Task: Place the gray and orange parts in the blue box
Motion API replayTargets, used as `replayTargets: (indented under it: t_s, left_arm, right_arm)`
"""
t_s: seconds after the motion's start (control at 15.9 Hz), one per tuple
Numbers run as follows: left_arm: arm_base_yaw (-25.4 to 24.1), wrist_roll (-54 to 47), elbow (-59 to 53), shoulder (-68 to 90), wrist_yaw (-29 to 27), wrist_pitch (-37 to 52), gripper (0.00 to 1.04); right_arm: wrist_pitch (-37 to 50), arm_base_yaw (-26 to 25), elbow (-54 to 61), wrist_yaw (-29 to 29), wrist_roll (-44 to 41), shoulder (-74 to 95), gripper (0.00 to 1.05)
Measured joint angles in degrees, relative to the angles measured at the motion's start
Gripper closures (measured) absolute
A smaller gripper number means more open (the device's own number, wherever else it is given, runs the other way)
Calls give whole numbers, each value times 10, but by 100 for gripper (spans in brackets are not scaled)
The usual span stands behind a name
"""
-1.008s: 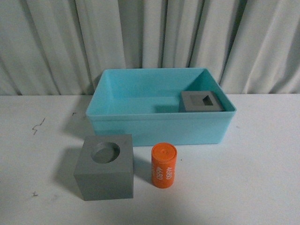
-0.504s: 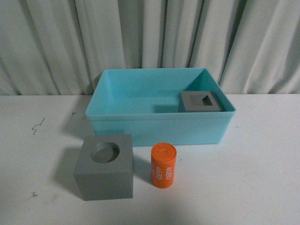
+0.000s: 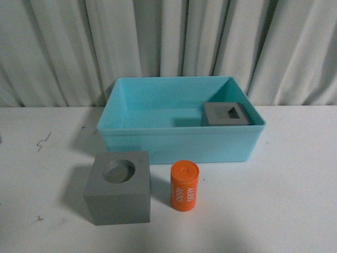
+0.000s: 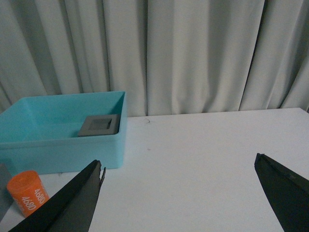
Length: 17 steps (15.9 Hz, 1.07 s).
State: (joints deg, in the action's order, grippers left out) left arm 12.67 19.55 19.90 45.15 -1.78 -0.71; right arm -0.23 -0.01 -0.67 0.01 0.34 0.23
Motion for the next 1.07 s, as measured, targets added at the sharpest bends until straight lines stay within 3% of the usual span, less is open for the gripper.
replayTargets:
  t_s: [0.19, 0.38, 1.07]
  left_arm:
    - [41, -10, 36, 188, 12, 115, 7]
    - [45, -29, 76, 336, 22, 191, 7]
    - [57, -59, 160, 551, 35, 270, 7]
  right_arm:
    - [0, 0, 0, 0, 0, 0, 6]
    - [0, 0, 0, 0, 0, 0, 6]
    - [0, 0, 0, 0, 0, 0, 6]
